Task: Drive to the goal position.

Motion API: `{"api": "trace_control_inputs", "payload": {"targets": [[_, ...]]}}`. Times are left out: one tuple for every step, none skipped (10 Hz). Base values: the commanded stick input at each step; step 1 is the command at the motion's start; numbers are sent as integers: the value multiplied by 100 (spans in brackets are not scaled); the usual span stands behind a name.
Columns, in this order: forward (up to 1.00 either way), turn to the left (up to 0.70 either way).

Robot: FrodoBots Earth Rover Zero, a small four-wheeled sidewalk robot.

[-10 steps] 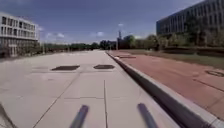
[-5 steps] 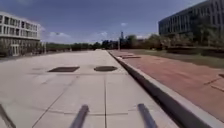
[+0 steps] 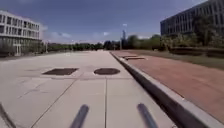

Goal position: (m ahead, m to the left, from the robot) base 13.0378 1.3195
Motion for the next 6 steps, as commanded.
{"api": "trace_control_inputs", "payload": {"targets": [[70, -19], [70, -35], [70, -35], [70, -35], [70, -16], [70, 0]]}}
